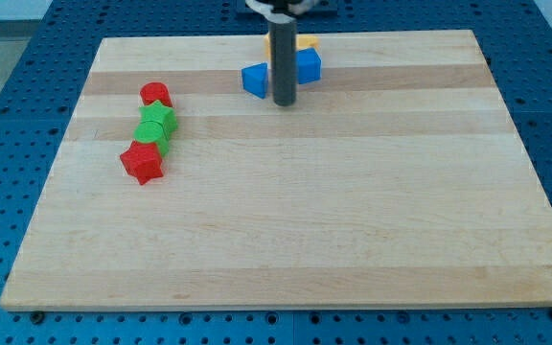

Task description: Slide the cube into the yellow blocks

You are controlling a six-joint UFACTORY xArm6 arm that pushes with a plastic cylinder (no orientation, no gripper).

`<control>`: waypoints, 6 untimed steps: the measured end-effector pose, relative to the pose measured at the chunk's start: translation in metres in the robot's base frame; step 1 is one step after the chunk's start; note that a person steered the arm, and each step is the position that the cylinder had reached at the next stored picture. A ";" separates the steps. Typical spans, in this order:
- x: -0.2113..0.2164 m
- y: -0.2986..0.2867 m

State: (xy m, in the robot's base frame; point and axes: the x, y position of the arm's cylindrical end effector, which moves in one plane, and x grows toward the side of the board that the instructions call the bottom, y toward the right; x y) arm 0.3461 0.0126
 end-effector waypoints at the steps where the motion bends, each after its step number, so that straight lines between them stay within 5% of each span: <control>1: -0.004 0.055; 6: -0.050 0.012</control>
